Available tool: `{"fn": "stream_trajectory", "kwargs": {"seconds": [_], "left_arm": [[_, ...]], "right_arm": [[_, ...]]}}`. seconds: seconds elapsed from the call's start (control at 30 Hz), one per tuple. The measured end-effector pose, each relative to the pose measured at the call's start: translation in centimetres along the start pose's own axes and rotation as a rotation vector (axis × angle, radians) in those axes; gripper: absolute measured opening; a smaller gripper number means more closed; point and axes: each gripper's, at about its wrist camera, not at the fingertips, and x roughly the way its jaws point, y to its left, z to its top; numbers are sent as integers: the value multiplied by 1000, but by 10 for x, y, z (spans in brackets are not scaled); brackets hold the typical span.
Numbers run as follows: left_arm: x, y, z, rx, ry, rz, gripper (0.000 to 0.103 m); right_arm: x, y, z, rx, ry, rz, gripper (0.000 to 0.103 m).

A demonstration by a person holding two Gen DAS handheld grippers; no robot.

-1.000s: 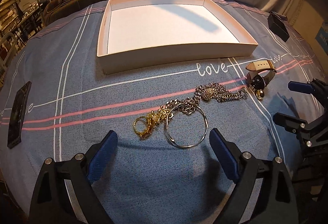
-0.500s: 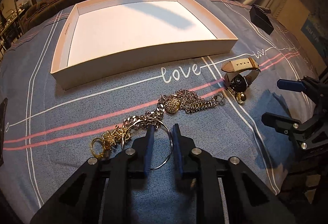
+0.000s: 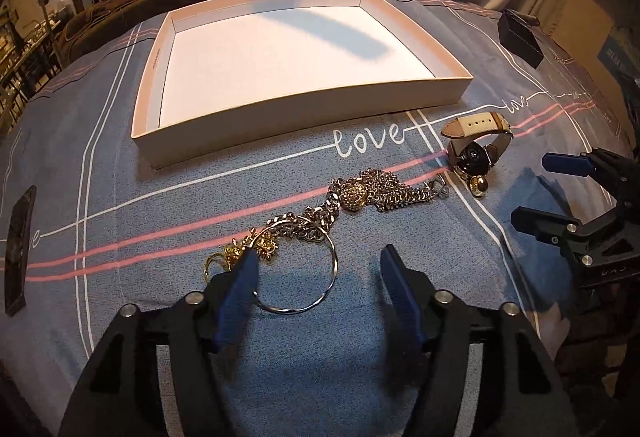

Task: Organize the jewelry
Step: 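Move the left tool to the silver bangle while the right tool nears the watch, then close the left tool on the silver bangle while the right tool grasps the cream-strap watch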

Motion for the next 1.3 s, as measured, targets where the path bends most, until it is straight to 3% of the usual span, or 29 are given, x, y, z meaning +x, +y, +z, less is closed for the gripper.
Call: {"fn": "stream_trajectory", "kwargs": {"seconds": [0.1,0.23,0.43,0.5,0.57,0.67,0.87,0.9,1.0,1.07,1.1,1.13,1.2,1.3], "left_arm": [[-4,-2,-2,22,-11,60,71],[-6,8,-1,9,-16,75,73],[15,1,1,92,1,98,74],[14,2,1,91,-12,109,66],[10,9,2,80,-22,123,46],[5,20,8,47,-20,98,28],[-5,31,10,-3,-43,103,24],[-7,33,9,-10,-45,104,24],[-14,40,4,-33,-53,99,27],[-19,41,0,-34,-68,103,63],[-22,40,-3,-27,-81,101,69],[-24,38,-4,-19,-86,97,71],[-23,33,-6,2,-79,92,72],[-16,25,-5,41,-77,93,77]], "right_arm": [[2,2,-1,-8,10,1,98],[4,4,-2,-15,19,7,98],[5,6,-3,-14,25,10,98],[6,4,-3,-9,25,7,98],[7,1,-2,-2,25,7,98],[7,-2,-1,9,18,30,98],[1,-10,11,33,-57,40,98],[1,-10,14,28,-67,45,92],[11,-5,24,-28,-67,-1,47],[22,-3,32,-52,-41,-9,46],[25,-3,35,-55,-50,-10,46],[27,-2,38,-56,-64,0,45],[30,0,42,-62,-70,32,17],[29,4,42,-63,-77,34,12]]}}
